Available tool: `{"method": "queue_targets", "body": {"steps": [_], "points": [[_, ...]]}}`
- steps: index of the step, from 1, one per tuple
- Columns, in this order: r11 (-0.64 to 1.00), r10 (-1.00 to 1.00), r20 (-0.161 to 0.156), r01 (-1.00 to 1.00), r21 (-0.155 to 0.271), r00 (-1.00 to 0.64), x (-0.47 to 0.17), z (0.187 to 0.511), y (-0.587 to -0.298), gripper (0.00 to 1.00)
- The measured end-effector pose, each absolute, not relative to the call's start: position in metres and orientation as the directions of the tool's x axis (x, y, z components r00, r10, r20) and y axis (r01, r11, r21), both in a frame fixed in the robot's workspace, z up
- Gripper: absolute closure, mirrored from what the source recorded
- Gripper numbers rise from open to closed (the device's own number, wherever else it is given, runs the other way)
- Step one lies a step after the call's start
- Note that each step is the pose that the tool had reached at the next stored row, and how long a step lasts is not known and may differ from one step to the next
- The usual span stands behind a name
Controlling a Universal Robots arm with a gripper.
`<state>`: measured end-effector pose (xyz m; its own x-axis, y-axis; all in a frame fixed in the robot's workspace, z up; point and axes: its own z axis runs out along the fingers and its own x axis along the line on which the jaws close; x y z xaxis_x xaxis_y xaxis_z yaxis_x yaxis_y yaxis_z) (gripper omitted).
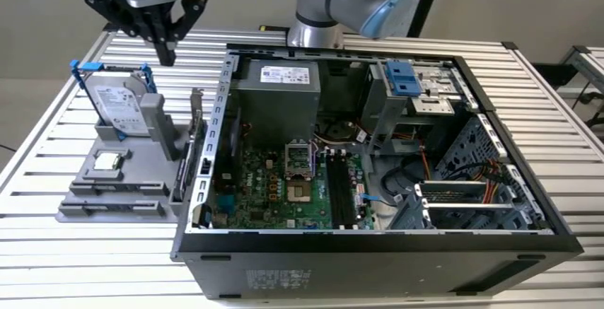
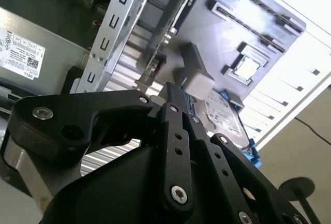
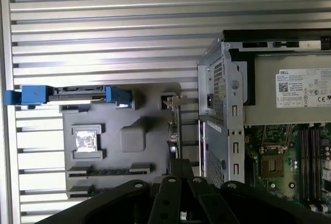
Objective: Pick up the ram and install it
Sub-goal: 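Reach for the ram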
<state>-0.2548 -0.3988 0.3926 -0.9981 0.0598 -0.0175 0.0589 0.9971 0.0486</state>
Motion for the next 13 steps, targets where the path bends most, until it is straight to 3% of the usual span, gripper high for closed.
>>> {"method": "queue_targets", "body": {"steps": [13], "points": [[0.997,0.057,-0.016,0.057,0.049,-0.998,-0.278,0.393,-0.399,1.0]]}}
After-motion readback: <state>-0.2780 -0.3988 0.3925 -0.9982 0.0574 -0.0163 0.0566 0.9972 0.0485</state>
